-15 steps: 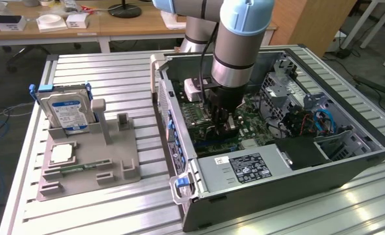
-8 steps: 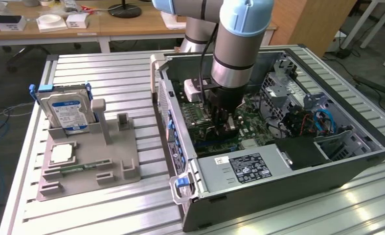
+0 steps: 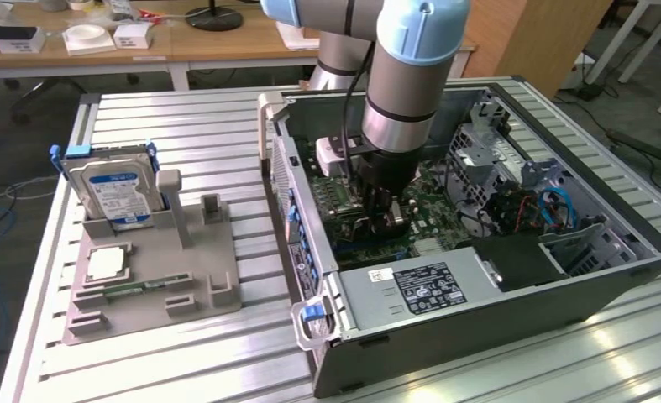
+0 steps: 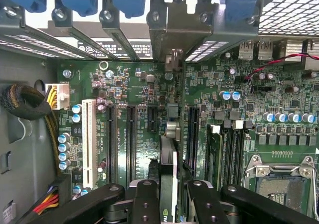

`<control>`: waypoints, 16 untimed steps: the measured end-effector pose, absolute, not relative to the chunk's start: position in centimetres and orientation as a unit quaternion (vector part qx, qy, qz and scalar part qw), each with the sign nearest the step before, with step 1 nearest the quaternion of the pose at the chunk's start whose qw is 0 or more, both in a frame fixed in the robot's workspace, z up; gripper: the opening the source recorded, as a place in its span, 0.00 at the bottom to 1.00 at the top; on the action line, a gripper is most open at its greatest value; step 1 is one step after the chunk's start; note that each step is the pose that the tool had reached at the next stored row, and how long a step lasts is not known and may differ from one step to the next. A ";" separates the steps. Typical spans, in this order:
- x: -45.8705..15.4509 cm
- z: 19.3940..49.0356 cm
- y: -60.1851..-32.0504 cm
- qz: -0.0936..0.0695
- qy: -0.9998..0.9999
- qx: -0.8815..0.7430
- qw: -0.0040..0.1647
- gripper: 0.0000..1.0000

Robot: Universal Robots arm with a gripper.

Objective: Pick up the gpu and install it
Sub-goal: 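Insert the gpu into the slot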

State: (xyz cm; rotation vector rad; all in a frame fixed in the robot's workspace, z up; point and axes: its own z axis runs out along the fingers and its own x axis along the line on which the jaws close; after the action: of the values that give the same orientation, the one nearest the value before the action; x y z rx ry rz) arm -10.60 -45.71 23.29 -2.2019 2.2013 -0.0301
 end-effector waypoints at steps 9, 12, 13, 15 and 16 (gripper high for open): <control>-10.6 23.1 -45.7 -0.010 0.707 -0.707 0.014 0.27; -10.6 23.1 -45.7 -0.010 0.707 -0.707 0.014 0.27; -10.6 23.1 -45.7 -0.010 0.707 -0.707 0.014 0.27; -10.6 23.1 -45.7 -0.010 0.707 -0.707 0.014 0.27; -10.6 23.1 -45.7 -0.010 0.707 -0.707 0.014 0.27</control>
State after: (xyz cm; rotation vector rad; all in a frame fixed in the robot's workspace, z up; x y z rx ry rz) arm -10.60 -45.71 23.11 -2.2019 2.2014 -0.0301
